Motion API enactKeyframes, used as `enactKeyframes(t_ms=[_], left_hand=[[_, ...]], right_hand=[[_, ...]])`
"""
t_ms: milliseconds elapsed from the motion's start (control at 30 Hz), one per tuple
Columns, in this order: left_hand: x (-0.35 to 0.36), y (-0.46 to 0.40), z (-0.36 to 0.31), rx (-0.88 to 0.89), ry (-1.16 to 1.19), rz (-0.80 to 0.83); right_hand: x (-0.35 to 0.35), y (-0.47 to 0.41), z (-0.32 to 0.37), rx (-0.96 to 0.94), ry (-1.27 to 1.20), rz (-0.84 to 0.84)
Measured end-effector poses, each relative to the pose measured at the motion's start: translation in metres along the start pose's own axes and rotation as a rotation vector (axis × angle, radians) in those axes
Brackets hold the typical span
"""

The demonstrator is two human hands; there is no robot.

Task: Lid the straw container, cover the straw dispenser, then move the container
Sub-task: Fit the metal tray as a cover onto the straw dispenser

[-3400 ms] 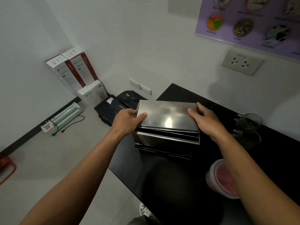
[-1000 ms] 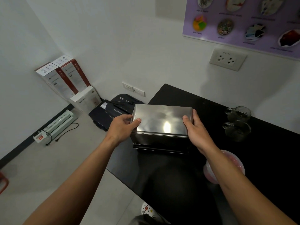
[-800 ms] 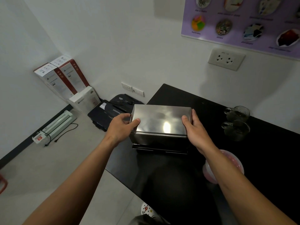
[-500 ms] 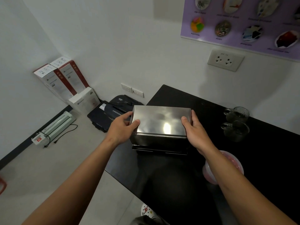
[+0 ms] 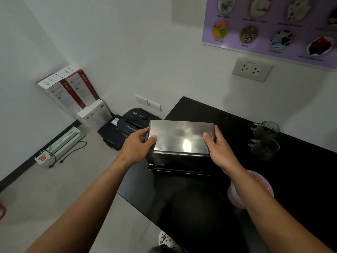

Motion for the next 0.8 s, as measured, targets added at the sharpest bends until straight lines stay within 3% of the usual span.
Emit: enactKeyframes(t_ms=[200,400,800], left_hand=[[0.004,0.004,-0.012,0.214,-0.252,-0.043],[0.014,0.003,-0.019,0.256,-0.424,0.045],[0.013,0.001,-0.015,0.245,-0.410,0.052]], right_hand=[[-0.003,0.005,0.017,-0.163,0.428,-0.117],[0.006,0.000,0.029,-0.190,0.829,-0.022],[0.008,0.002,0.031,-0.148,0.825,0.007]])
Point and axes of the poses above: each hand's wrist, its own y-axis away from the middle knuckle, its own x-axis out of the palm, z = x × y, the point moved 3 cm from there along -y, towards the middle knuckle, and after that the axes turned 15 degrees about z, right-handed, at the moved point
